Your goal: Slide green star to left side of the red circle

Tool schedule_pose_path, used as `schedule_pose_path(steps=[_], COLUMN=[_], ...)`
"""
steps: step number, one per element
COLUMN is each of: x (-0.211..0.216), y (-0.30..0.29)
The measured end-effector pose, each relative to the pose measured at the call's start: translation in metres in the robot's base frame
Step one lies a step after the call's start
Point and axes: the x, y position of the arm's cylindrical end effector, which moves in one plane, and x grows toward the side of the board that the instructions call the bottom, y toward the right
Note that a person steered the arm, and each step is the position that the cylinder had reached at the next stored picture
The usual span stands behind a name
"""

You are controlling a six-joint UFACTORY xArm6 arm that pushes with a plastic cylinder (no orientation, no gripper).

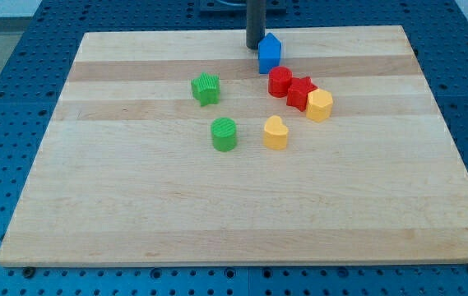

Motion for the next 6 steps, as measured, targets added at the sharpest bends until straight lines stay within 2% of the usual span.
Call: schedule_pose_path(steps=[2,3,5,6], x=[0.0,-0.003,-0.001,0.024], y=[-0.005,-0.026,-0.121,-0.156])
